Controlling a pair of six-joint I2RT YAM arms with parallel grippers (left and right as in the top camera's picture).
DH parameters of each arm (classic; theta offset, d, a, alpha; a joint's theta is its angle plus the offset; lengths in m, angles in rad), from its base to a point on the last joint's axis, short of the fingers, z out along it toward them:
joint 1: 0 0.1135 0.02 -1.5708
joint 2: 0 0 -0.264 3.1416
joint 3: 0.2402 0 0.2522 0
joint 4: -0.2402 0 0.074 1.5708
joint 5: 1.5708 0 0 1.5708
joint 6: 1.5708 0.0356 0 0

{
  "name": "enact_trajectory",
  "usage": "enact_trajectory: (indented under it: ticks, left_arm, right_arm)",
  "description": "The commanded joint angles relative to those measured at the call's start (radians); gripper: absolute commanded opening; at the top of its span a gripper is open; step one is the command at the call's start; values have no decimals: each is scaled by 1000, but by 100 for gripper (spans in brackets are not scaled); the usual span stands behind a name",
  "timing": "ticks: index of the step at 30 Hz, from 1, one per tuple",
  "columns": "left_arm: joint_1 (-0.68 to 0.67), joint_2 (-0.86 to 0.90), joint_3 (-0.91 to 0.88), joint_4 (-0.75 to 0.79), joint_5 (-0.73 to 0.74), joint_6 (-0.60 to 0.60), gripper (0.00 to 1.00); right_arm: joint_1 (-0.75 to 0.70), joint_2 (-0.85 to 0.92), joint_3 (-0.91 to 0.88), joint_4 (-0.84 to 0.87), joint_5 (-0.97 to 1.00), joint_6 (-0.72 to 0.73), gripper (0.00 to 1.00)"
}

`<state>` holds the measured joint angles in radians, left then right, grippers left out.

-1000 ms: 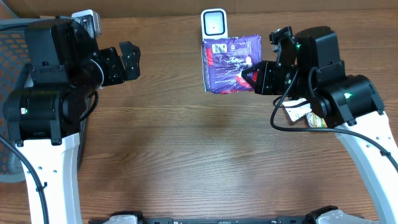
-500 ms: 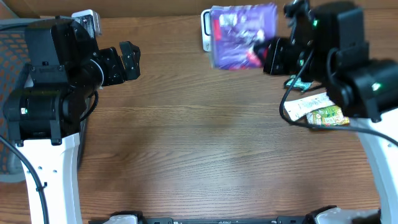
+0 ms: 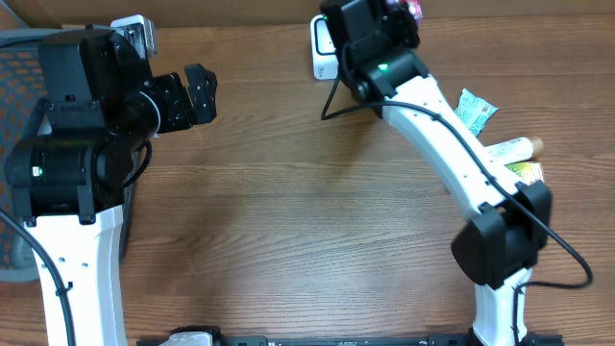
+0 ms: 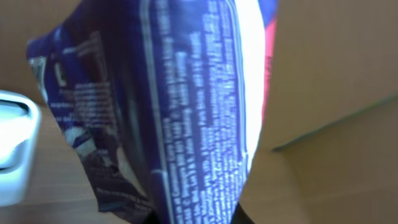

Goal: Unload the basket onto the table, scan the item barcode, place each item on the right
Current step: 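Lift the purple pack and hold its barcode to the white scanner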

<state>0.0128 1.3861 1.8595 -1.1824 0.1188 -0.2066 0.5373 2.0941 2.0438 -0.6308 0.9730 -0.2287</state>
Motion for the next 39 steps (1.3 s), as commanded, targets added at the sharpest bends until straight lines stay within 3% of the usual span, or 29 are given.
enact_trajectory:
  ticks: [1, 5, 13, 16, 24, 32, 39]
  left_arm:
    - [0, 0, 8, 3, 4, 19, 100]
    - [0, 0, 8, 3, 4, 19, 100]
    - [0, 0, 8, 3, 4, 19, 100]
    - [0, 0, 8, 3, 4, 19, 99]
    - [0, 0, 8, 3, 4, 19, 99]
    - [0, 0, 8, 3, 4, 19, 100]
    - [0, 0, 8, 3, 4, 19, 100]
  right_arm:
    - [4, 50, 19, 99, 106, -435, 4]
    - [5, 94, 19, 278, 21, -483, 4]
    - [5, 258, 17, 712, -2, -911, 4]
    - [6, 310, 16, 820, -2, -990, 4]
    - [7, 359, -3, 826, 13, -991, 4]
    - [23, 359, -28, 943, 75, -982, 4]
    - [53, 359, -28, 938, 215, -761, 4]
